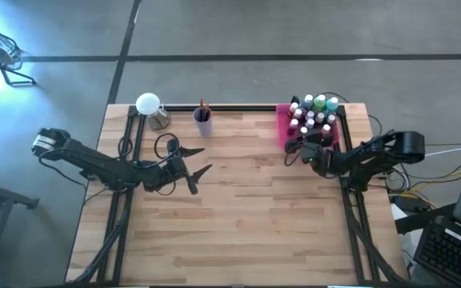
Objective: Pick & Place Paint Supplies
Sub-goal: Put the dark orange paint bottle into the pink bin
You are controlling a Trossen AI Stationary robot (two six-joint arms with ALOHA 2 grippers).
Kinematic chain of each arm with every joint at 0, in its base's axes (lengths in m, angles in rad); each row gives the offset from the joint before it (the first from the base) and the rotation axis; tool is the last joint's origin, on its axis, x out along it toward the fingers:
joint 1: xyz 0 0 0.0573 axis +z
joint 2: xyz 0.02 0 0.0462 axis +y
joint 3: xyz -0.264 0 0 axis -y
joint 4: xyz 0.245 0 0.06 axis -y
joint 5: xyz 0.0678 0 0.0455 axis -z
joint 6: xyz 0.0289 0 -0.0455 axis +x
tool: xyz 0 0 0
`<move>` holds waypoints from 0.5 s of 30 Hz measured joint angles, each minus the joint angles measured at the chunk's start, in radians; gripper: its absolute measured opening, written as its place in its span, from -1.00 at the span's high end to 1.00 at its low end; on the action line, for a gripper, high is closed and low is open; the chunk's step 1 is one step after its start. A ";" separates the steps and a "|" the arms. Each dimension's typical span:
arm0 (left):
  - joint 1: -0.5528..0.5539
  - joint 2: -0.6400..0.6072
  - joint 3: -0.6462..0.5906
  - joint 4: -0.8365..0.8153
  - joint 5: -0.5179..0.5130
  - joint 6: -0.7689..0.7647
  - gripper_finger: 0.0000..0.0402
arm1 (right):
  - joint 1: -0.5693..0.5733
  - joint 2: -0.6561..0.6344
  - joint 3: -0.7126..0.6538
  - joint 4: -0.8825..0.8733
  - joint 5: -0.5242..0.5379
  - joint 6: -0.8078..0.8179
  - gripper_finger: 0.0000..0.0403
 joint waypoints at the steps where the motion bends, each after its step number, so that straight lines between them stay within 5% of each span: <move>1: 0.000 0.000 0.000 0.000 0.000 0.000 -0.41 | 0.000 0.007 0.000 0.001 0.001 0.005 0.26; 9: 0.004 0.000 0.000 0.000 0.000 0.000 -0.41 | 0.000 0.002 0.003 0.000 -0.003 -0.008 0.37; 15: 0.010 0.000 0.000 0.000 0.000 0.002 -0.41 | 0.000 -0.041 0.005 0.003 -0.004 -0.065 0.20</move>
